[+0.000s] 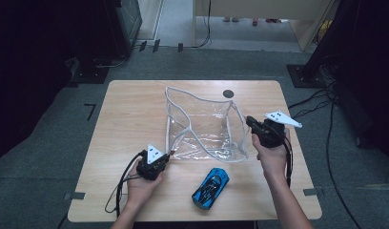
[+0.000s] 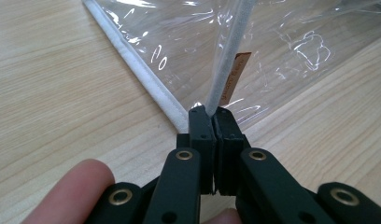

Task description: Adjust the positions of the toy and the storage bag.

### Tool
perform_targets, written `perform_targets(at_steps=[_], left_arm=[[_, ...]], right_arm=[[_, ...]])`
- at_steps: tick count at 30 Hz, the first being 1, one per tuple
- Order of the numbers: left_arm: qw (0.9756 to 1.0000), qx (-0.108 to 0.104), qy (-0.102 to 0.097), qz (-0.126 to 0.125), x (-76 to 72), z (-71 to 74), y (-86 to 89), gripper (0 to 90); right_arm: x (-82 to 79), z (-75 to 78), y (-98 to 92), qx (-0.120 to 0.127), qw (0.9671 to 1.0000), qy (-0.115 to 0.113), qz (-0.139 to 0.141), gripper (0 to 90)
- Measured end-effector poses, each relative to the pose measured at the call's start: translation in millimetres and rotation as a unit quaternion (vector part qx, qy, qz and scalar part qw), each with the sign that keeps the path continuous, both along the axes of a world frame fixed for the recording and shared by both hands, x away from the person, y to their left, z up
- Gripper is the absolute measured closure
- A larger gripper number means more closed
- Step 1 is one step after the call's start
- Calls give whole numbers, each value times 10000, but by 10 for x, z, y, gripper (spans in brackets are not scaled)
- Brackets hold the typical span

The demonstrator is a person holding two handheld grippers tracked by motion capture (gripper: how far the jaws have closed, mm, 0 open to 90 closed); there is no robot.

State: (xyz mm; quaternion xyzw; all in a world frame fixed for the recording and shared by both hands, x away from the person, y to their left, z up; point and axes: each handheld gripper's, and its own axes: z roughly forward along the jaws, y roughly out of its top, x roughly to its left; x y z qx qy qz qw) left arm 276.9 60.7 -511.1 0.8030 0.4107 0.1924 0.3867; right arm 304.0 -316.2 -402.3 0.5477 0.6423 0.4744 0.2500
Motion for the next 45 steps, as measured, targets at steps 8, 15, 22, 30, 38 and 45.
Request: perform_targets(at_steps=[8,15,22,30,38,45], left_arm=[[9990,-322,74,286,-7,-15,73,672],[9982,-452,142,363,-114,2,223,497],[9976,-405,210,517,-311,-2,410,492],[9985,-292,92,462,-544,-10,447,491],[9988,-331,16,366,-616,-13,409,495],[9982,-556,98,212,-638,-6,342,505]], right_arm=[[-95,50,-158,455,9989,-91,-13,472],[-441,0,-273,91,9996,-247,-138,174],[-919,-226,-458,-89,9983,-94,-561,147],[-1240,-639,-407,46,9973,435,-592,148],[-1311,-843,-73,-74,9964,746,-393,148],[-1328,-918,165,-307,9962,796,-163,147]])
